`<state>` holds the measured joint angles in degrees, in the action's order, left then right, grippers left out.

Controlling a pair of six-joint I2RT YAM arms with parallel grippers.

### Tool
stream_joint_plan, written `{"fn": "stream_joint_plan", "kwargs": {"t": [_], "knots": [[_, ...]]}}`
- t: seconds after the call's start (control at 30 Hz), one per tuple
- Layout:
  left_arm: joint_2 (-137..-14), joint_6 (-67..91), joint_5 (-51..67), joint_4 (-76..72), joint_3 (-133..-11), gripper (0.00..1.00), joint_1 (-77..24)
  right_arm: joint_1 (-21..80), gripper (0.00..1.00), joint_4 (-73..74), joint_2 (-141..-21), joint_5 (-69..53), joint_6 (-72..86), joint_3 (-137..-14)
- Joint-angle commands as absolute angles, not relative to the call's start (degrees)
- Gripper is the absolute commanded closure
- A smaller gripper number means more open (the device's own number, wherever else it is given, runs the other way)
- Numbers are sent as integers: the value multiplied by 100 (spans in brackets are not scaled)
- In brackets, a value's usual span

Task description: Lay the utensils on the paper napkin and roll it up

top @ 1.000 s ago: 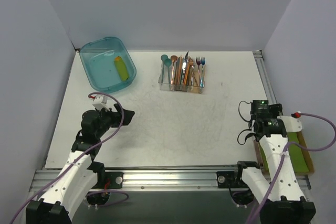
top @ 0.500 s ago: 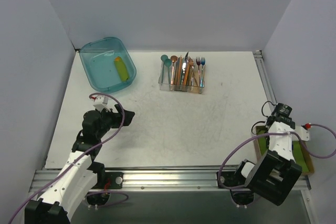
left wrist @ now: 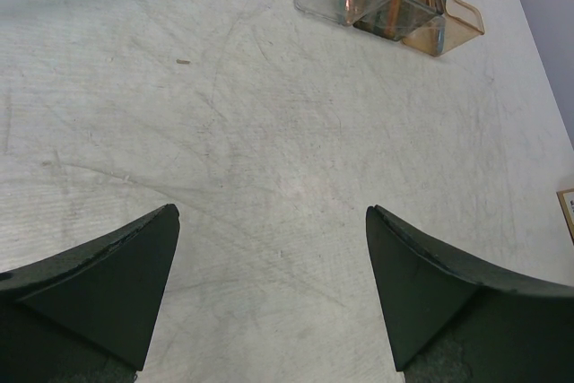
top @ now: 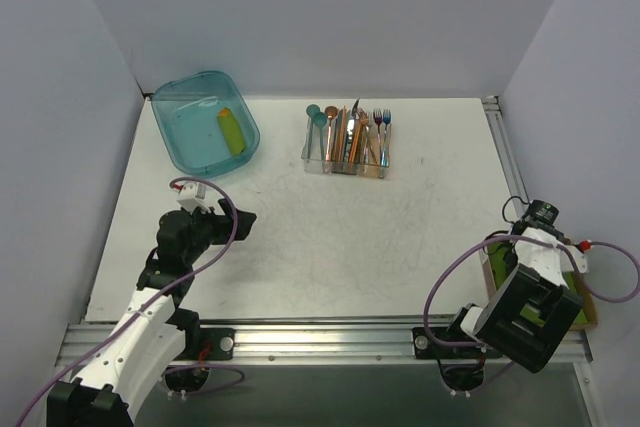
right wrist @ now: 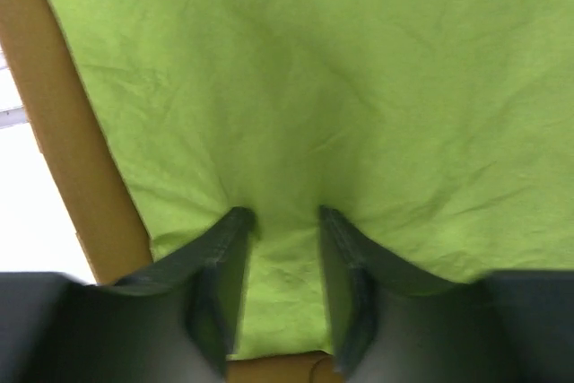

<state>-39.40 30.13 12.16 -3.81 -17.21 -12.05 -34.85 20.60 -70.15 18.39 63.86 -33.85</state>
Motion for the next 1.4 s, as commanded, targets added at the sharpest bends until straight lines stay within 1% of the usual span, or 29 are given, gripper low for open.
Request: {"fn": "stream_joint_plan", "kwargs": {"t": [0.0, 0.07, 0.13, 0.17, 0.23, 0.3, 0.57, 0.77, 0.9, 0.93, 1.0, 1.03, 1.1, 1.13, 1.23, 1.27, 1.33, 1.37], "knots": [[-3894, 2909, 1160, -422, -2030, 6, -1231, -3516, 67, 2241, -6804, 1968, 6495, -3331], [-3894, 2909, 1160, -413, -2030, 6, -1239, -3516, 77, 2268, -6619, 2021, 6521, -3296], [-3894, 2909, 1160, -404, -2030, 6, -1239, -3516, 84, 2285, -6548, 2013, 6521, -3287], [-3885, 2900, 1151, -396, -2039, 6, -1231, -3516, 91, 2303, -6530, 2013, 6530, -3287], [-3885, 2900, 1160, -396, -2039, 6, -1239, -3516, 93, 2416, -6478, 2021, 6539, -3357], [-3876, 2900, 1160, -387, -2039, 6, -1230, -3516, 100, 2540, -6373, 2065, 6539, -3436], [-3894, 2900, 1178, -404, -2039, 6, -1231, -3498, 100, 2917, -5766, 1995, 6328, -3796], [-3894, 2892, 1187, -422, -2030, 6, -1231, -3323, 100, 3068, -5292, 1382, 5863, -4209], [-3911, 2892, 1187, -439, -2021, 6, -1239, -2796, 100, 2936, -5168, 1081, 5765, -4437], [-3911, 2892, 1178, -439, -2021, 6, -1231, -2395, 100, 2927, -5177, 1098, 5800, -4491], [-3894, 2892, 1178, -439, -2021, 6, -1239, -1954, 100, 2979, -5247, 1274, 5967, -4702], [-3902, 2892, 1178, -439, -2021, 6, -1239, -1525, 100, 2962, -5282, 1309, 6003, -4763], [-3885, 2892, 1169, -431, -2021, 6, -1239, -1092, 100, 2962, -5440, 1397, 6204, -4947], [-3876, 2883, 1160, -431, -2021, 6, -1239, -637, 100, 2945, -5501, 1415, 6266, -4983], [-3885, 2883, 1160, -431, -2021, 6, -1248, 120, 100, 2857, -5782, 1625, 6581, -5176], [-3876, 2883, 1160, -431, -2021, 6, -1248, 610, 100, 2865, -5966, 1739, 6653, -5238], [-3867, 2883, 1143, -404, -2021, 6, -1239, 1184, 100, 2891, -6178, 2089, 6968, -5395], [-3858, 2883, 1151, -396, -2021, 6, -1257, 1682, 100, 2961, -6405, 2179, 7092, -5440]]}}
